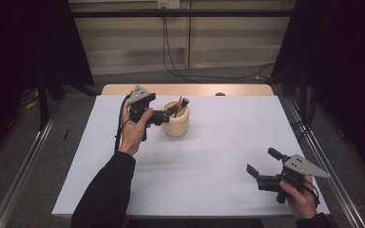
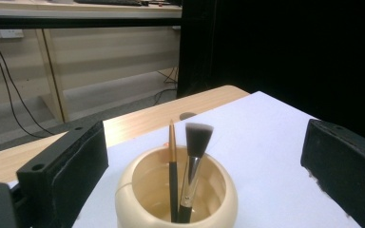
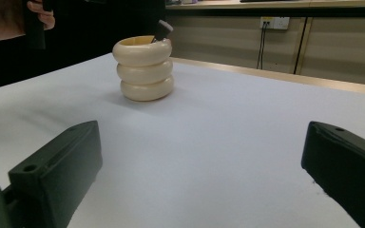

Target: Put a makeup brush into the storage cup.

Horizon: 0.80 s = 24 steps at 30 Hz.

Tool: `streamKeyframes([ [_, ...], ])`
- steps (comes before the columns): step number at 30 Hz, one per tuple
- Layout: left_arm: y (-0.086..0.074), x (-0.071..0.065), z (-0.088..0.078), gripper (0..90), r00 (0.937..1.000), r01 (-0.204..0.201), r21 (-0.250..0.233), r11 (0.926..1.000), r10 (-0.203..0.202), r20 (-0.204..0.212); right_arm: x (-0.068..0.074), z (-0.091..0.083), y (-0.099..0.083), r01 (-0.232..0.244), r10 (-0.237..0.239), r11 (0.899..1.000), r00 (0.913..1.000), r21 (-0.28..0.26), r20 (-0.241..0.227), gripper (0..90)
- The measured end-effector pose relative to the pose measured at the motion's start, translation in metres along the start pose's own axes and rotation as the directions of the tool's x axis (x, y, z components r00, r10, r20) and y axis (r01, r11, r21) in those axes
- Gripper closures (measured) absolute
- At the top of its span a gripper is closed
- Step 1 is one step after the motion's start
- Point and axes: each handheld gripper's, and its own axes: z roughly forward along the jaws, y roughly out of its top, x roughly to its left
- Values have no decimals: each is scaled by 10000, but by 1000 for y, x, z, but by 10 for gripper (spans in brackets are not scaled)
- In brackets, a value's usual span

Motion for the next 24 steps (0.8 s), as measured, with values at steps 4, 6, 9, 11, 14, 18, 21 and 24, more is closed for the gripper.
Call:
streamKeyframes([
  [4, -2, -1, -8, 24, 9999, -88, 254, 9996, 87, 51, 0, 0, 0, 33, -33, 10000, 10000, 3, -39, 0],
  [6, -4, -2, -11, 21, 9997, 95, 153, 9998, -98, 230, 0, 0, 0, 23, -23, 10000, 10000, 0, -42, 0],
  [9, -7, -1, -16, 20, 9996, 141, 169, 9998, -145, 234, 0, 0, 0, 11, -11, 10000, 10000, -12, -39, 0],
  [11, -9, -2, -18, 20, 9994, 193, 70, 9998, -195, 291, 0, 0, 0, 11, -11, 10000, 10000, 5, -1, 0],
  [14, -13, -2, -24, 20, 9996, 122, 42, 9999, -123, 236, 0, 0, 0, 19, -19, 10000, 10000, 4, -3, 0],
  [18, -16, -4, -32, 19, 9999, -32, -92, 10000, 33, 149, 0, 0, 0, 46, -46, 10000, 10000, 3, -46, 0],
  [21, -19, -5, -38, 18, 9995, -305, -118, 9995, 306, 107, 0, 0, 0, 49, -49, 10000, 10000, 0, -49, 0],
  [24, -22, -7, -46, 17, 9992, -398, -120, 9991, 399, 21, 0, 0, 0, 98, -98, 9999, 9999, 33, -42, 0],
])
